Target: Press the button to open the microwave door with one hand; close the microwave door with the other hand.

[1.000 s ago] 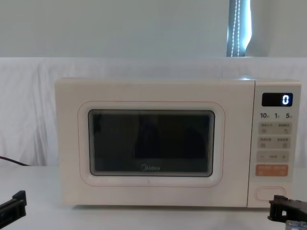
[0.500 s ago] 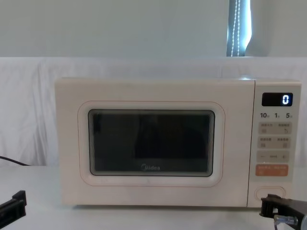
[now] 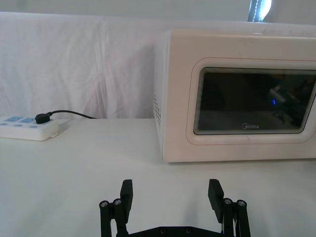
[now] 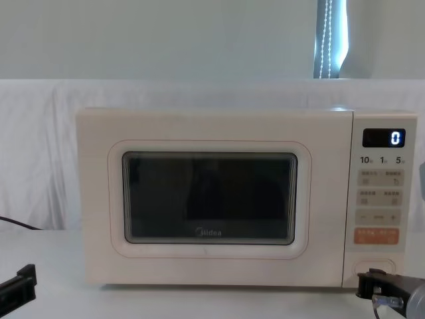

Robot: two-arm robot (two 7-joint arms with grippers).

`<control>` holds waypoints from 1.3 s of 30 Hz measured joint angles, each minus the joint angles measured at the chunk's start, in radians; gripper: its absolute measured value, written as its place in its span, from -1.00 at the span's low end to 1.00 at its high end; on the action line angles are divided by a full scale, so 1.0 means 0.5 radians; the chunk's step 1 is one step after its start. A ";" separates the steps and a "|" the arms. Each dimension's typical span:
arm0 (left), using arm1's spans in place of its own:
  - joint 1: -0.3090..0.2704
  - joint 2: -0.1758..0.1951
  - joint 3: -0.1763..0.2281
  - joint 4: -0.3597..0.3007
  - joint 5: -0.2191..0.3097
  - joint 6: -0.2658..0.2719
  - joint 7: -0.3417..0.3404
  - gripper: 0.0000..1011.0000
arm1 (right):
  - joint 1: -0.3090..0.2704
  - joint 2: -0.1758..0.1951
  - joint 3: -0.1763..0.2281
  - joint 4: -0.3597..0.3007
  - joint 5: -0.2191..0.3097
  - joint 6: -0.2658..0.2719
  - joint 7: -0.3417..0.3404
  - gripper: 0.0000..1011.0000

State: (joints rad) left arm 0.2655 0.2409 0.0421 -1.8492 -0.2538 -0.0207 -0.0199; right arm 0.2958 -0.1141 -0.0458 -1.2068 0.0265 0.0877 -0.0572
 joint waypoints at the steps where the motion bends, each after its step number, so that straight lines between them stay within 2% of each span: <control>1: 0.000 0.000 0.000 0.000 0.000 0.000 0.000 0.98 | 0.018 -0.002 0.006 0.026 -0.008 -0.010 -0.006 -1.00; 9: 0.000 0.000 0.000 0.000 0.000 0.000 0.000 0.98 | 0.107 -0.015 0.027 0.142 -0.043 -0.052 -0.028 -1.00; 18: 0.000 0.000 0.000 0.000 0.000 0.000 0.000 0.98 | 0.157 -0.029 0.050 0.224 -0.069 -0.089 -0.047 -1.00; 39: 0.000 0.000 0.000 0.000 0.000 0.000 0.000 0.98 | 0.157 -0.045 0.094 0.233 -0.118 -0.116 -0.065 -1.00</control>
State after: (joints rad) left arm 0.2655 0.2409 0.0421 -1.8492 -0.2538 -0.0207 -0.0199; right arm 0.3744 -0.1368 0.0011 -1.0903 -0.0325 0.0296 -0.0900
